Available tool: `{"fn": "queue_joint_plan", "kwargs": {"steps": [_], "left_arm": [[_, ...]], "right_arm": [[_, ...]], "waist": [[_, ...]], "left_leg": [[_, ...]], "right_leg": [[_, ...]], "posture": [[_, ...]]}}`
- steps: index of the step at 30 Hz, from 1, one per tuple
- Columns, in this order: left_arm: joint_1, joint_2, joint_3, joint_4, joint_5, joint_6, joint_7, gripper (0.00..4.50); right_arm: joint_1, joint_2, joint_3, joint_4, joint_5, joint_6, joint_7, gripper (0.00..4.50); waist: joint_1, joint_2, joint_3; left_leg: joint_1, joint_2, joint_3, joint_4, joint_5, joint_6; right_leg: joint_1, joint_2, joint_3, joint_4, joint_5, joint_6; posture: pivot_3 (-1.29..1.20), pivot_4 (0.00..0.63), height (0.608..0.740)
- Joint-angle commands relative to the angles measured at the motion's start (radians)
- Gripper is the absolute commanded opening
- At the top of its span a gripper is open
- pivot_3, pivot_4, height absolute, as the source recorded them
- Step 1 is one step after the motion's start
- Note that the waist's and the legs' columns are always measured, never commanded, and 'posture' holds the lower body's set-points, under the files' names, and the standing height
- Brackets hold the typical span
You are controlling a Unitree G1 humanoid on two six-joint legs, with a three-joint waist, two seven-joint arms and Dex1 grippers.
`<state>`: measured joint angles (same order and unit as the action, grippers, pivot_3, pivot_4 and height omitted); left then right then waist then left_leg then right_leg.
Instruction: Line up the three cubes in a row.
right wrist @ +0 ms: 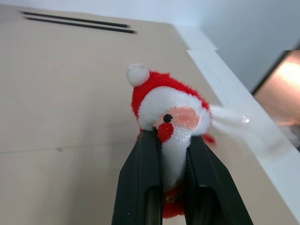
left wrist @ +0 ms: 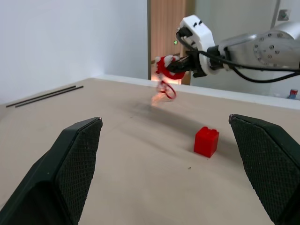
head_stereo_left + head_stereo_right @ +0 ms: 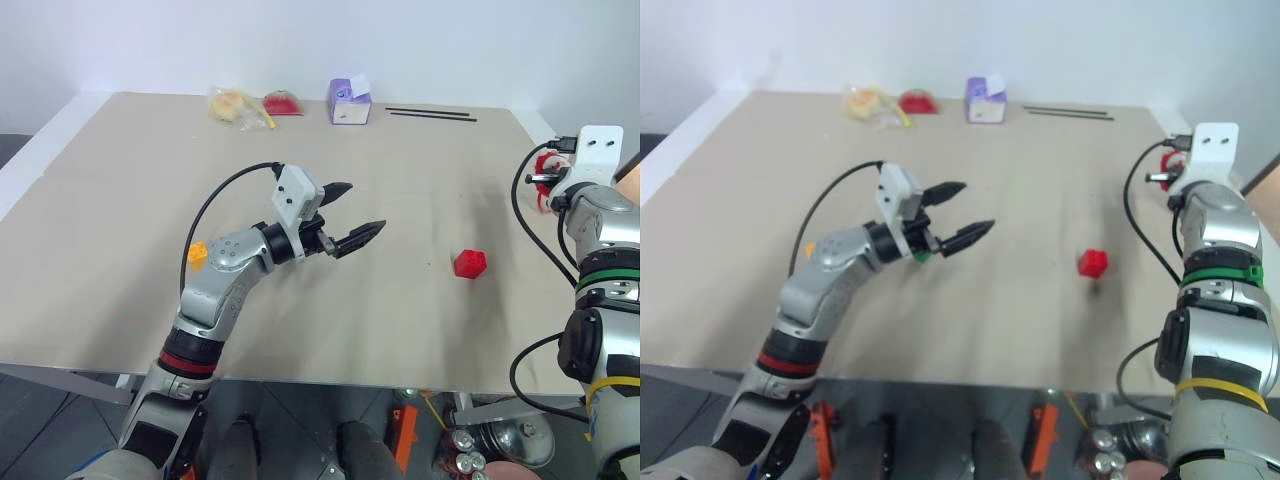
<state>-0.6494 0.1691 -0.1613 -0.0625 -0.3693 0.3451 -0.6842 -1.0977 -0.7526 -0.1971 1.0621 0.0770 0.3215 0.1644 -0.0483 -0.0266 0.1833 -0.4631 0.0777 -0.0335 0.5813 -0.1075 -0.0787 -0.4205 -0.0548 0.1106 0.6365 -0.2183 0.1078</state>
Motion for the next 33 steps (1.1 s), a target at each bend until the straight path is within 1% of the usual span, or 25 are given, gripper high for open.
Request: {"fn": "queue_joint_plan", "kwargs": {"steps": [1, 5, 6, 7, 9, 11, 12, 17, 19, 22, 23, 26, 29, 33], "left_arm": [[0.0, 0.0, 0.001, -0.048, 0.0, -0.012, -0.004, 4.5], [0.002, -0.002, -0.001, -0.056, -0.002, -0.008, -0.003, 4.5], [0.001, -0.002, -0.002, -0.056, -0.002, -0.007, -0.003, 4.5], [0.002, -0.002, -0.002, -0.058, -0.002, -0.006, -0.004, 4.5], [0.003, -0.001, -0.003, -0.059, -0.003, -0.005, -0.006, 4.5], [0.003, -0.001, -0.003, -0.059, -0.003, -0.004, -0.009, 4.5], [0.004, 0.0, -0.003, -0.059, -0.004, -0.003, -0.01, 4.5], [0.006, 0.004, -0.007, -0.063, -0.003, -0.002, -0.019, 4.5], [0.008, 0.007, -0.008, -0.066, -0.004, 0.0, -0.024, 4.5], [0.018, 0.02, -0.007, -0.079, -0.01, 0.006, -0.043, 4.5], [0.021, 0.025, -0.007, -0.082, -0.014, 0.01, -0.048, 4.5], [0.03, 0.04, -0.007, -0.091, -0.022, 0.019, -0.071, 4.5], [0.031, 0.049, -0.007, -0.094, -0.027, 0.023, -0.086, 4.5], [0.023, 0.057, 0.001, -0.088, -0.03, 0.023, -0.101, 4.5]], "right_arm": [[-0.035, -0.023, -0.008, 0.019, -0.013, -0.001, -0.022, 0.76], [-0.045, -0.032, -0.011, 0.041, -0.02, -0.006, -0.035, 2.17], [-0.046, -0.034, -0.012, 0.044, -0.021, -0.007, -0.036, 2.53], [-0.047, -0.035, -0.013, 0.046, -0.024, -0.009, -0.039, 2.93], [-0.047, -0.038, -0.027, 0.044, -0.016, -0.016, -0.049, 3.58], [-0.04, -0.04, -0.041, 0.038, -0.008, -0.026, -0.058, 4.32], [-0.036, -0.04, -0.047, 0.034, -0.003, -0.031, -0.059, 4.47], [0.008, -0.029, -0.096, -0.053, 0.048, -0.031, -0.026, 4.47], [0.059, -0.018, -0.11, -0.155, 0.085, 0.034, 0.026, 4.47], [0.186, -0.015, -0.103, -0.422, 0.171, 0.256, 0.155, 4.47], [0.222, -0.019, -0.099, -0.503, 0.188, 0.314, 0.174, 4.47], [0.279, -0.028, -0.11, -0.692, 0.221, 0.505, 0.155, 4.47], [0.319, -0.018, -0.133, -0.847, 0.235, 0.629, 0.115, 4.47], [0.413, 0.041, -0.172, -1.077, 0.28, 0.849, 0.067, 4.47]], "waist": [[0.0, 0.0, 0.0], [0.0, 0.0, 0.0], [0.0, 0.0, 0.0], [0.0, 0.0, 0.0], [0.0, 0.0, 0.0], [0.0, 0.0, 0.0], [0.0, 0.0, 0.0], [0.0, 0.001, 0.0], [0.0, 0.001, 0.0], [0.0, 0.001, -0.001], [0.001, 0.002, -0.001], [0.001, 0.005, -0.001], [0.0, 0.006, -0.001], [0.001, 0.006, -0.001]], "left_leg": [[0.0, 0.0, 0.0, 0.001, 0.0, 0.0], [0.0, 0.0, 0.0, 0.004, 0.0, 0.0], [0.0, 0.0, 0.0, 0.004, 0.001, 0.0], [0.0, 0.0, 0.0, 0.004, 0.002, 0.001], [0.0, 0.0, 0.0, 0.004, 0.003, 0.001], [0.001, 0.0, 0.0, 0.004, 0.003, 0.001], [0.001, 0.0, 0.0, 0.005, 0.003, 0.001], [0.001, 0.0, 0.0, 0.004, 0.003, 0.001], [0.001, 0.0, 0.0, 0.004, 0.003, 0.001], [0.001, 0.0, 0.0, 0.003, 0.003, 0.001], [0.001, 0.0, 0.0, 0.003, 0.003, 0.001], [0.001, -0.001, -0.001, 0.003, 0.003, 0.001], [0.001, -0.001, -0.001, 0.004, 0.003, 0.001], [0.001, -0.001, -0.001, 0.006, 0.003, 0.002]], "right_leg": [[0.0, 0.0, 0.0, 0.0, 0.0, 0.0], [0.001, 0.0, 0.0, 0.0, -0.001, -0.001], [0.001, 0.0, 0.0, 0.0, -0.002, 0.002], [0.001, 0.0, 0.001, 0.0, -0.002, 0.002], [0.002, 0.0, 0.001, 0.0, -0.001, 0.002], [0.002, 0.0, 0.001, 0.0, -0.001, 0.002], [0.002, 0.0, 0.001, 0.0, -0.001, 0.002], [0.002, 0.0, 0.001, 0.0, -0.001, 0.002], [0.002, 0.0, 0.001, 0.0, -0.001, 0.003], [0.002, 0.0, 0.001, 0.0, -0.001, 0.003], [0.002, 0.0, 0.001, 0.0, -0.001, 0.003], [0.002, 0.0, 0.001, 0.001, -0.001, 0.004], [0.002, 0.0, 0.001, 0.001, -0.002, 0.002], [0.003, 0.0, 0.001, 0.001, -0.001, 0.002]], "posture": [[0.0, 0.15, 0.74], [0.0, 0.15, 0.74], [0.0, 0.15, 0.74], [0.0, 0.15, 0.74], [0.0, 0.15, 0.74], [0.0, 0.15, 0.74], [0.0, 0.15, 0.74], [0.0, 0.15, 0.74], [0.0, 0.15, 0.74], [0.0, 0.15, 0.74], [0.0, 0.15, 0.74], [0.0, 0.15, 0.74], [0.0, 0.15, 0.74], [0.0, 0.15, 0.74]]}}
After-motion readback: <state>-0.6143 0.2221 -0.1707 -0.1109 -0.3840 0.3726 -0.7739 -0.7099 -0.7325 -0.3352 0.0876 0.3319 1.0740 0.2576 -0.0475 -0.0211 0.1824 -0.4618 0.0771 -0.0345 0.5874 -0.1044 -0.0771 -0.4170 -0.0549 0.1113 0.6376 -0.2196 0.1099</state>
